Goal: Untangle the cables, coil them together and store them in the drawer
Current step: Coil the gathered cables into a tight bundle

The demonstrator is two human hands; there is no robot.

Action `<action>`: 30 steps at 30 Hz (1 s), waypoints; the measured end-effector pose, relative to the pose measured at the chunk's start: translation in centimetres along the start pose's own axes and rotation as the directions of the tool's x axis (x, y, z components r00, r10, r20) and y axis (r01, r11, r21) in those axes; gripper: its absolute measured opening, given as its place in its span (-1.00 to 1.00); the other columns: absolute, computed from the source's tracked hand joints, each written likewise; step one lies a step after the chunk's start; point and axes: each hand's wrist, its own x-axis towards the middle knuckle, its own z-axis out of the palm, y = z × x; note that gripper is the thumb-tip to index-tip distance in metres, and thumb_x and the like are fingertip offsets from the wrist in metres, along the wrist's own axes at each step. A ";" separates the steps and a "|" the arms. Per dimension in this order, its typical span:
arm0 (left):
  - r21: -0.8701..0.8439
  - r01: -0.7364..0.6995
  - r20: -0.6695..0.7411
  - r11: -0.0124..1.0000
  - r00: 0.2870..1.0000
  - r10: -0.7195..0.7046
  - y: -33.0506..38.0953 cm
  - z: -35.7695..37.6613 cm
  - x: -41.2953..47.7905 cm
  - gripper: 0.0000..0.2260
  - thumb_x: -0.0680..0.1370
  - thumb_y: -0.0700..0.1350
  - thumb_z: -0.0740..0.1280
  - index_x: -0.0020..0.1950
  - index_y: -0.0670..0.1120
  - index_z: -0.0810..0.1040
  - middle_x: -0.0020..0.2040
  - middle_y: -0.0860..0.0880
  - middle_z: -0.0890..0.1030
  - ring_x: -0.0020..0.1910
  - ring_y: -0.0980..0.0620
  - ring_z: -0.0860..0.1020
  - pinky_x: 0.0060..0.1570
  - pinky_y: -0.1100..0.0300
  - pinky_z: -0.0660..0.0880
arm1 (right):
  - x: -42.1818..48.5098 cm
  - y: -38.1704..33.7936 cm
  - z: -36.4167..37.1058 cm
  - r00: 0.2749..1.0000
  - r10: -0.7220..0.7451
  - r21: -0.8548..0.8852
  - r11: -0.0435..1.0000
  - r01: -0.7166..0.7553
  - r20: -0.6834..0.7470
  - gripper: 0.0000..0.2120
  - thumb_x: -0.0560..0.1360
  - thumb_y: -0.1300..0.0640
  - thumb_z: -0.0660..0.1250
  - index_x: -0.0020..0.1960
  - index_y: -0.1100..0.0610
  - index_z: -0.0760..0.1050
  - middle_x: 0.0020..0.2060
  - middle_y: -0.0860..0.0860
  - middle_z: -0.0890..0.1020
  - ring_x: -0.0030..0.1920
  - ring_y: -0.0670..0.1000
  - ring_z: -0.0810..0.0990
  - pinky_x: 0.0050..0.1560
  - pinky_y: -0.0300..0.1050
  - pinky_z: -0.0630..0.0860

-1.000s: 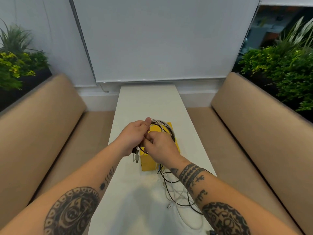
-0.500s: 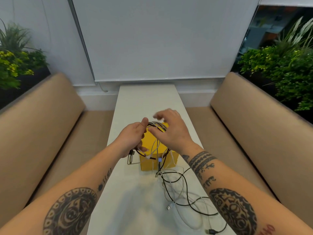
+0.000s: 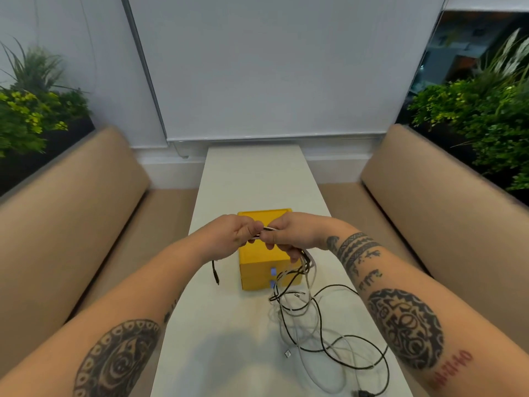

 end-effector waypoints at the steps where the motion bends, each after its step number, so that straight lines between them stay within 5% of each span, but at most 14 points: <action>1: 0.050 0.010 0.012 0.999 1.000 -0.011 0.1 -0.1 0.0 -0.47 0.46 0.49 0.00 -0.11 0.12 0.55 -0.16 0.10 0.59 -0.24 0.19 0.50 -0.32 0.42 0.35 | 0.0 0.3 0.0 1.000 0.007 0.050 0.999 -0.008 0.020 -0.63 0.63 -0.17 0.23 -0.06 0.12 0.57 -0.44 -0.08 0.41 -0.43 0.00 0.44 -0.13 0.08 0.63; 4: 0.173 0.012 0.029 0.985 0.999 -0.018 -0.1 -0.3 -0.1 -0.69 0.67 0.18 0.12 -0.09 0.07 0.53 -0.20 0.09 0.56 -0.24 0.14 0.48 -0.27 0.35 0.38 | -0.2 1.0 0.1 0.999 -0.007 0.149 0.989 -0.001 0.053 -0.63 0.65 -0.16 0.20 0.00 0.12 0.58 -0.44 -0.11 0.35 -0.42 -0.04 0.35 -0.18 0.06 0.54; 7: 0.209 -0.043 0.053 0.977 0.998 0.033 -0.8 -0.3 -0.4 -0.70 0.67 0.16 0.16 0.04 0.00 0.57 -0.13 0.02 0.60 -0.15 0.05 0.54 -0.13 0.16 0.46 | -0.6 1.2 0.6 0.999 -0.020 0.182 0.983 0.013 0.039 -0.60 0.65 -0.19 0.18 0.01 0.12 0.59 -0.44 -0.10 0.35 -0.41 -0.03 0.33 -0.26 -0.02 0.49; 10: 0.210 -0.075 0.086 0.975 0.995 0.058 -0.9 -0.1 -0.6 -0.78 0.68 0.13 0.17 0.09 0.04 0.52 -0.19 0.02 0.55 -0.25 0.08 0.48 -0.20 0.14 0.43 | -0.7 1.5 1.0 0.997 -0.036 0.184 0.982 0.047 -0.062 -0.56 0.63 -0.23 0.17 -0.07 0.10 0.60 -0.46 -0.06 0.38 -0.44 0.01 0.32 -0.35 -0.07 0.38; 14: -0.186 0.117 0.230 0.976 0.970 -0.072 0.2 -0.3 -1.3 -0.73 0.69 0.15 0.13 0.11 0.05 0.57 -0.18 -0.03 0.57 -0.42 0.10 0.42 -0.33 0.18 0.43 | -1.4 0.9 0.4 0.982 -0.110 -0.034 0.994 0.106 -0.156 -0.67 0.64 -0.16 0.21 -0.13 0.01 0.59 -0.46 -0.15 0.45 -0.48 -0.17 0.37 -0.32 -0.15 0.34; 18: -0.476 0.499 0.577 0.724 0.799 -0.172 0.7 -1.3 -1.4 -0.14 0.50 0.51 -0.15 0.33 -0.07 0.56 -0.14 -0.20 0.63 -0.51 -0.01 0.41 -0.49 0.25 0.37 | -1.7 0.0 0.1 0.970 -0.186 -0.185 0.970 0.157 -0.155 -0.74 0.64 -0.11 0.23 -0.17 -0.12 0.56 -0.37 -0.16 0.52 -0.36 -0.28 0.47 -0.21 -0.19 0.35; 21: -0.543 0.606 0.729 0.582 0.684 -0.033 0.2 -1.4 -1.1 -0.02 0.47 0.55 -0.19 0.38 -0.17 0.54 0.08 -0.36 0.64 -0.47 -0.14 0.57 -0.52 0.18 0.49 | -1.8 -0.2 0.2 0.968 -0.202 -0.183 0.968 0.174 -0.146 -0.77 0.65 -0.07 0.24 -0.16 -0.15 0.56 -0.35 -0.30 0.55 -0.29 -0.30 0.49 -0.19 -0.23 0.34; 24: -0.602 0.658 0.792 0.452 0.564 0.234 -0.6 -0.9 -1.0 -0.04 0.48 0.55 -0.11 0.46 -0.20 0.44 0.44 -0.36 0.42 -0.01 -0.37 0.67 -0.37 -0.04 0.66 | -2.1 -0.2 0.3 0.959 -0.241 -0.166 0.962 0.216 -0.149 -0.80 0.65 -0.03 0.26 -0.11 -0.08 0.59 -0.36 -0.32 0.54 -0.27 -0.29 0.49 -0.20 -0.31 0.33; 26: -0.613 0.660 0.790 0.435 0.515 0.331 -1.0 -0.3 -0.8 -0.04 0.48 0.55 -0.05 0.48 -0.23 0.40 0.51 -0.34 0.34 0.15 -0.40 0.61 -0.27 -0.09 0.66 | -2.2 -0.1 0.4 0.958 -0.241 -0.166 0.962 0.216 -0.152 -0.80 0.65 -0.04 0.26 -0.12 -0.11 0.58 -0.36 -0.32 0.54 -0.28 -0.29 0.48 -0.20 -0.32 0.33; 28: -0.629 0.585 0.772 0.512 0.546 0.324 -1.0 0.2 -1.0 -0.17 0.50 0.48 0.13 0.34 -0.23 0.54 0.20 -0.31 0.63 -0.16 -0.21 0.70 -0.41 0.09 0.63 | -2.3 0.1 0.3 0.956 -0.243 -0.180 0.960 0.214 -0.165 -0.79 0.63 -0.09 0.26 -0.15 -0.16 0.57 -0.37 -0.32 0.54 -0.29 -0.26 0.48 -0.21 -0.30 0.34; 30: -0.637 0.545 0.744 0.545 0.620 0.248 -0.8 0.4 -1.2 -0.43 0.47 0.40 0.33 0.04 -0.10 0.67 -0.36 -0.11 0.63 -0.56 0.03 0.51 -0.54 0.32 0.41 | -2.4 0.2 0.2 0.950 -0.253 -0.190 0.957 0.219 -0.181 -0.78 0.63 -0.11 0.24 -0.15 -0.17 0.57 -0.38 -0.27 0.52 -0.32 -0.23 0.47 -0.24 -0.29 0.34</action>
